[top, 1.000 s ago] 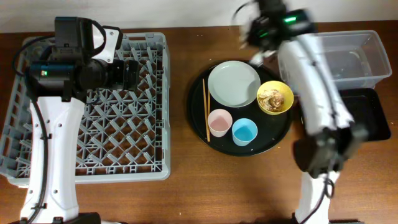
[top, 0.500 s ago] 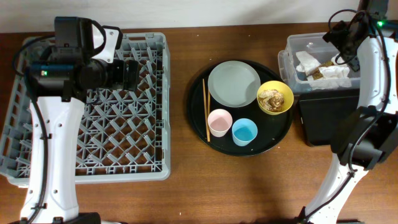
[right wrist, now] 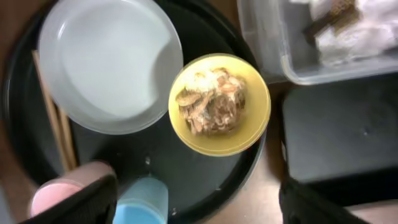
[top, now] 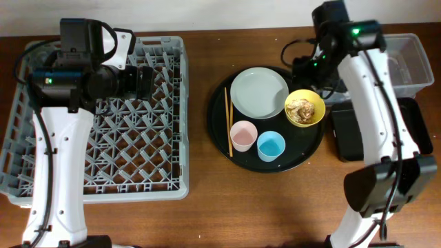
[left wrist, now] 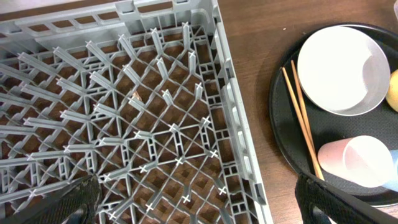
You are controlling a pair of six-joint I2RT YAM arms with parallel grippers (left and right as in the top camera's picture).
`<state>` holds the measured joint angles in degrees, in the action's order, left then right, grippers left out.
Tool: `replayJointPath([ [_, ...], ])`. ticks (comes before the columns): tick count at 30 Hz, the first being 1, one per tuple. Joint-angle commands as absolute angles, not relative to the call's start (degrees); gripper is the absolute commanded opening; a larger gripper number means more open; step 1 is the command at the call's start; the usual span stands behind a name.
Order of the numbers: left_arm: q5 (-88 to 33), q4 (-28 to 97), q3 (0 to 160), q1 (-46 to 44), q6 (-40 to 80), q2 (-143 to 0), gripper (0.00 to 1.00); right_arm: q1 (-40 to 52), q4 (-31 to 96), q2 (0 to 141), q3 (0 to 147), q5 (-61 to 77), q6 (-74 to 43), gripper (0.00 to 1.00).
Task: Sort waste into correct bins and load items into the dishwasher rack
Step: 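Grasp the yellow bowl with the right gripper and lift it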
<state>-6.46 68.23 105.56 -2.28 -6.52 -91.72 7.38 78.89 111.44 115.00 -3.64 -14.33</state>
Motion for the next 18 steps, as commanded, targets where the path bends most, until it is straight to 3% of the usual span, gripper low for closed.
replayJointPath([
  [1, -6.2, 68.2, 106.5, -2.3, -6.0, -91.9, 0.99, 9.2, 71.6, 111.7, 103.5, -4.9, -7.9, 0.78],
  [4, -6.2, 68.2, 106.5, -2.4, -6.0, -91.9, 0.99, 11.4, 59.7, 111.7, 92.4, -5.1, 0.6, 0.63],
  [7, -6.2, 68.2, 106.5, -2.3, -6.0, -91.9, 0.99, 12.8, 52.3, 111.8, 86.1, -5.2, 1.7, 0.52],
  [8, -6.2, 68.2, 106.5, -2.3, -6.0, -91.9, 0.99, 12.9, 49.3, 111.8, 84.0, -5.2, 1.7, 0.41],
  [11, -6.2, 68.2, 106.5, -2.3, -6.0, -91.9, 0.99, 12.8, 46.0, 111.9, 81.4, -5.2, 1.7, 0.34],
  [18, -6.2, 68.2, 106.5, -2.4, -6.0, -91.9, 0.99, 12.8, 45.3, 113.6, 80.2, -5.2, 1.7, 0.29],
])
